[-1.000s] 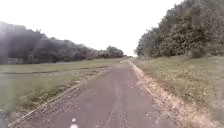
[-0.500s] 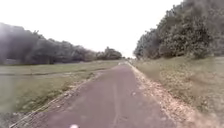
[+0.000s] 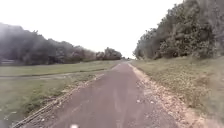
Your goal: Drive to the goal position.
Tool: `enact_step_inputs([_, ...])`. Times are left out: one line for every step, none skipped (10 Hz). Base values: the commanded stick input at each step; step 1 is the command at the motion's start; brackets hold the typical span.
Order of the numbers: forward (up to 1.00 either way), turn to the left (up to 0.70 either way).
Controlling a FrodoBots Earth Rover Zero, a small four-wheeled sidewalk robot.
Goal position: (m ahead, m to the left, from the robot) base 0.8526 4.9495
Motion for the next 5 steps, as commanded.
enact_step_inputs([0.70, 0.00])
enact_step_inputs([0.70, 0.00])
enact_step_inputs([0.70, 0.00])
enact_step_inputs([0.70, 0.00])
enact_step_inputs([0.70, 0.00])
